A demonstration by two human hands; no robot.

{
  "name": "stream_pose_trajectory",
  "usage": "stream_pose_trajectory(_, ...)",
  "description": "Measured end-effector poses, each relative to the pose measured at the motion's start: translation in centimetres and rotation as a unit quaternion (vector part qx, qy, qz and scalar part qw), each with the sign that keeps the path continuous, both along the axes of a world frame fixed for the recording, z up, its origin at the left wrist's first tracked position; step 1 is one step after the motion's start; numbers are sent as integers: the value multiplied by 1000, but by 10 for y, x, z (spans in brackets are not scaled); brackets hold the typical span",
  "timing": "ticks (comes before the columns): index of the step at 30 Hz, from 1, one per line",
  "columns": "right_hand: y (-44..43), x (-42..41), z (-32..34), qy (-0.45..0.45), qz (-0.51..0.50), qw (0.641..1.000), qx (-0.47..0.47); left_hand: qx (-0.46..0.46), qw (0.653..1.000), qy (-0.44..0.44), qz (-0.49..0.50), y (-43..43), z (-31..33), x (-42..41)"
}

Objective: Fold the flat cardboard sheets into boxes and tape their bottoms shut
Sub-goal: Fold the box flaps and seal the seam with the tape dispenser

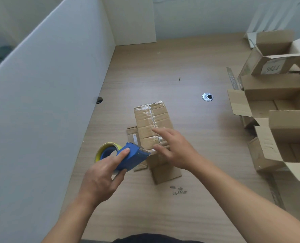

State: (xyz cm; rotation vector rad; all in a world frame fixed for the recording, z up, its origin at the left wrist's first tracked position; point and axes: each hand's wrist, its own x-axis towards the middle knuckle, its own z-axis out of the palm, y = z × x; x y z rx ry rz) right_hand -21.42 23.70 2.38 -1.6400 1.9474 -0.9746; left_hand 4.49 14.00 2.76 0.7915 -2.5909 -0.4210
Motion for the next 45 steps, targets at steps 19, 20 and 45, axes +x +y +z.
stream_pose_trajectory(19, 10, -2, 0, -105, -7, 994, -32, 57, 994, -3, -89, 15, 12, -11)
stream_pose_trajectory(20, 13, -3, -1, -109, -7, 994, -25, 63, 994, -7, -92, 15, 13, -11)
stream_pose_trajectory(45, 52, -78, -10, -174, -164, 967, 92, 181, 971, -152, -26, -21, 32, -1)
